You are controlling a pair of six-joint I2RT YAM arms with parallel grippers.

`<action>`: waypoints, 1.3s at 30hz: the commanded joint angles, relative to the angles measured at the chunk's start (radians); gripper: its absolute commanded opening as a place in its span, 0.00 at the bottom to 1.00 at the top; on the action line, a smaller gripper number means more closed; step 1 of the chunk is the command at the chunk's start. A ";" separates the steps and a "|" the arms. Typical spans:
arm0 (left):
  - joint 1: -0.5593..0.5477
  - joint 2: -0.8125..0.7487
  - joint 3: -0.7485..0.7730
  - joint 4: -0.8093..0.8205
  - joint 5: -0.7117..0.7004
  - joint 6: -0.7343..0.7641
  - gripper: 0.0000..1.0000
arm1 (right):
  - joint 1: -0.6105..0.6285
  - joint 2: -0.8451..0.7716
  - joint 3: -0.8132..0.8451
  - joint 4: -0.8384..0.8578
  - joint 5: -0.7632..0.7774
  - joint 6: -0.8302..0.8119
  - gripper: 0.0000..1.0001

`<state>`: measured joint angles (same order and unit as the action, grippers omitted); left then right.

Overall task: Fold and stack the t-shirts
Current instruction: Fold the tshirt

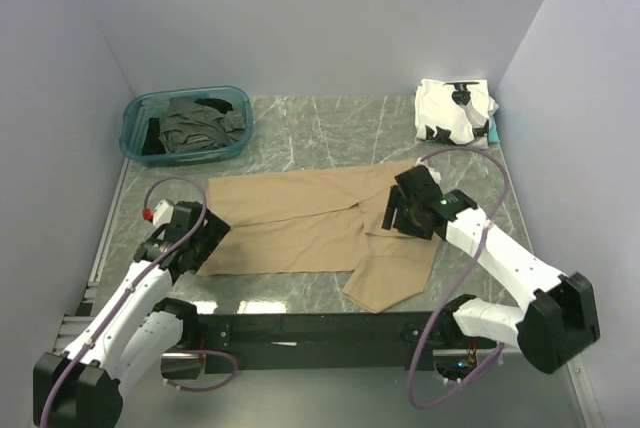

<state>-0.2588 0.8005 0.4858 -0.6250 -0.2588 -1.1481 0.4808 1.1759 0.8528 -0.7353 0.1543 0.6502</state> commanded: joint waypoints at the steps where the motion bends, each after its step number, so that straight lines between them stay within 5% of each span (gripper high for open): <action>1: 0.000 -0.061 -0.030 -0.087 -0.042 -0.108 0.99 | -0.024 -0.079 -0.061 -0.016 0.022 0.006 0.74; 14: 0.000 -0.040 -0.104 -0.177 -0.077 -0.283 0.96 | -0.099 -0.101 -0.110 0.056 -0.058 -0.058 0.74; 22: 0.000 -0.011 -0.108 -0.139 -0.117 -0.309 0.56 | -0.108 -0.090 -0.098 0.047 -0.068 -0.095 0.74; 29: 0.000 0.031 -0.113 -0.107 -0.122 -0.292 0.01 | -0.099 -0.163 -0.118 -0.021 -0.097 -0.087 0.70; 39: 0.000 -0.056 -0.133 -0.067 -0.128 -0.248 0.01 | 0.330 -0.196 -0.136 -0.219 -0.013 0.006 0.67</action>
<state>-0.2588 0.7837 0.3717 -0.7261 -0.3653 -1.4178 0.7155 1.0035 0.7372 -0.8539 0.1047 0.6041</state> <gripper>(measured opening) 0.013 0.681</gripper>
